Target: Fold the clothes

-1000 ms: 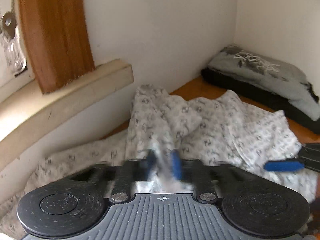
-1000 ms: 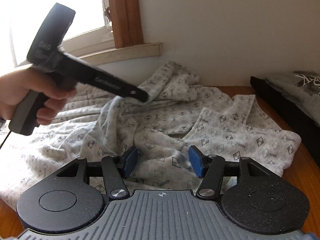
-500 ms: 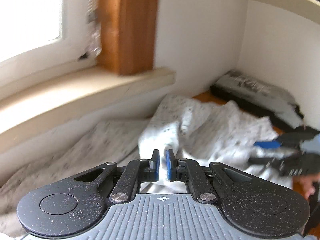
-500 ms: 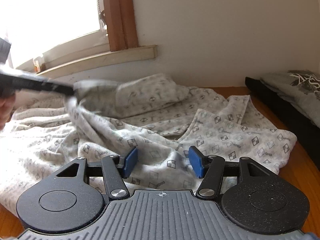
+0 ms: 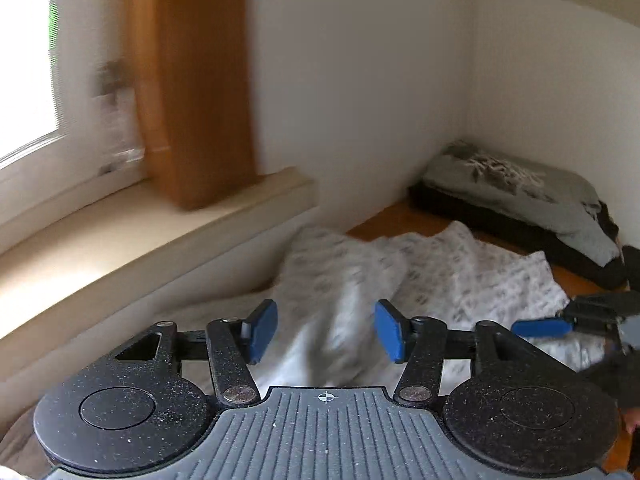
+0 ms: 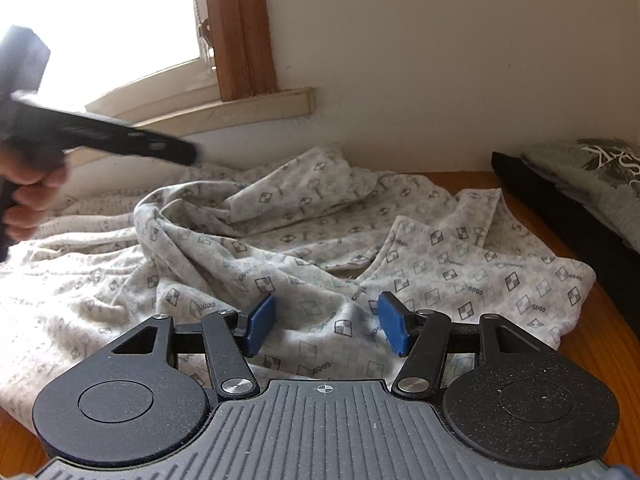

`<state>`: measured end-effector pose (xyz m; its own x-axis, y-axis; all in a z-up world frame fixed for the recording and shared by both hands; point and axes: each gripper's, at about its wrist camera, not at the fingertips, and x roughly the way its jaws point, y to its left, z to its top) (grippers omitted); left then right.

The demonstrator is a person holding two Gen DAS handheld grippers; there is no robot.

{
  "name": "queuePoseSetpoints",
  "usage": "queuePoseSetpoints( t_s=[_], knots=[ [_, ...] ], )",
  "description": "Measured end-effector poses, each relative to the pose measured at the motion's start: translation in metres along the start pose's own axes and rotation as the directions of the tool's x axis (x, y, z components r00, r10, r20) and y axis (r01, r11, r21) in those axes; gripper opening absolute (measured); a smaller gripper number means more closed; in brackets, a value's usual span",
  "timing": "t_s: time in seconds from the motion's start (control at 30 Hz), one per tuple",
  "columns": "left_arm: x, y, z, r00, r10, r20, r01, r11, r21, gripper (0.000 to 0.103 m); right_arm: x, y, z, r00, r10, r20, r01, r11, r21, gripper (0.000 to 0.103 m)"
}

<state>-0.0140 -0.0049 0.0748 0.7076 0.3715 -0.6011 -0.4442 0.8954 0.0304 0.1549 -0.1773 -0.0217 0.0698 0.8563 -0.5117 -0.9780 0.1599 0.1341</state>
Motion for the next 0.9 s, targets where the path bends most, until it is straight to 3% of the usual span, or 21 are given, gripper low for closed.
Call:
queuePoseSetpoints(
  t_s=[0.23,0.3,0.33,0.37,0.47,0.6,0.83,0.9],
  knots=[
    [0.067,-0.038,0.024,0.996,0.015,-0.087,-0.008,0.997,0.079,0.059,-0.001,0.001,0.000,1.000,0.002,0.008,-0.002,1.000,-0.001,0.058],
    [0.080,-0.041,0.026,0.994,0.021,-0.107,-0.012,0.996,0.088,0.043,-0.001,0.001,0.000,1.000,0.007,0.008,-0.007,1.000,-0.002,0.058],
    [0.074,-0.036,0.026,0.995,0.015,-0.096,-0.008,0.998,0.069,0.019,-0.002,0.000,0.000,1.000,0.010,0.009,-0.010,1.000,0.000,0.058],
    [0.068,-0.030,0.026,0.996,0.008,-0.084,-0.004,0.999,0.050,0.002,-0.002,0.000,0.001,1.000,0.013,0.012,-0.013,1.000,0.002,0.058],
    [0.050,-0.012,0.025,0.999,-0.010,-0.047,0.009,1.000,-0.009,0.002,-0.003,-0.003,0.000,1.000,0.021,0.023,-0.021,1.000,0.018,0.058],
    [-0.021,0.020,0.028,0.998,-0.001,0.061,0.005,0.998,-0.060,0.002,-0.007,-0.009,0.000,0.999,0.027,0.046,-0.030,0.998,0.055,0.058],
    [-0.116,0.073,-0.053,0.996,0.042,0.084,-0.021,0.972,-0.235,0.003,-0.015,-0.019,-0.002,0.994,0.011,0.113,-0.025,0.992,0.124,0.058],
    [-0.144,0.087,-0.076,0.995,0.054,0.089,-0.027,0.959,-0.284,0.003,-0.015,-0.018,-0.002,0.994,0.019,0.111,-0.031,0.993,0.114,0.067]
  ],
)
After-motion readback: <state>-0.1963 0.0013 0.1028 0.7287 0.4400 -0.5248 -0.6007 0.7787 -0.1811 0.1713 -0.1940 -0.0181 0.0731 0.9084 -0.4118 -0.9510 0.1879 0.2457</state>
